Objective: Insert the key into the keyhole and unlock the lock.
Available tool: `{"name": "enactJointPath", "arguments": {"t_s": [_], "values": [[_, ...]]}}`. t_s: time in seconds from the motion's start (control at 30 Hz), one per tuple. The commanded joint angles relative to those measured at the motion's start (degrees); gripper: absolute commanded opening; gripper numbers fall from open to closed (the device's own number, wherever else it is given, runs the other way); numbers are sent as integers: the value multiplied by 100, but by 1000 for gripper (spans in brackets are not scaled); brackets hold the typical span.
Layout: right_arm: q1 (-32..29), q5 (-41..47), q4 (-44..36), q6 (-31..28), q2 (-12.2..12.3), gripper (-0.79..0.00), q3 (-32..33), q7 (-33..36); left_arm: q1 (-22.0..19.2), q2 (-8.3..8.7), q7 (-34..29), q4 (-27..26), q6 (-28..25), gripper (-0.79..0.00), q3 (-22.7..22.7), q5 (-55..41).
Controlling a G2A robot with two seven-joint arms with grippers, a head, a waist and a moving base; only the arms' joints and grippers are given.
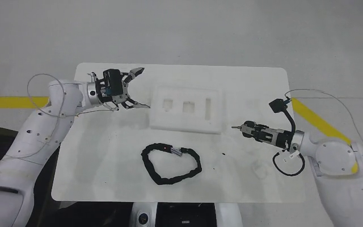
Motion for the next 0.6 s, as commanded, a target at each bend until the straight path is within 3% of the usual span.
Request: {"name": "enactJointPath", "arguments": {"t_s": [0.0, 0.57], "values": [[0, 0, 0, 0, 0, -785, 0, 0, 83, -6, 69, -157, -89, 0, 94, 109], [0, 0, 0, 0, 0, -785, 0, 0, 368, -135, 107, -822, -404, 0, 751, 678]]}}
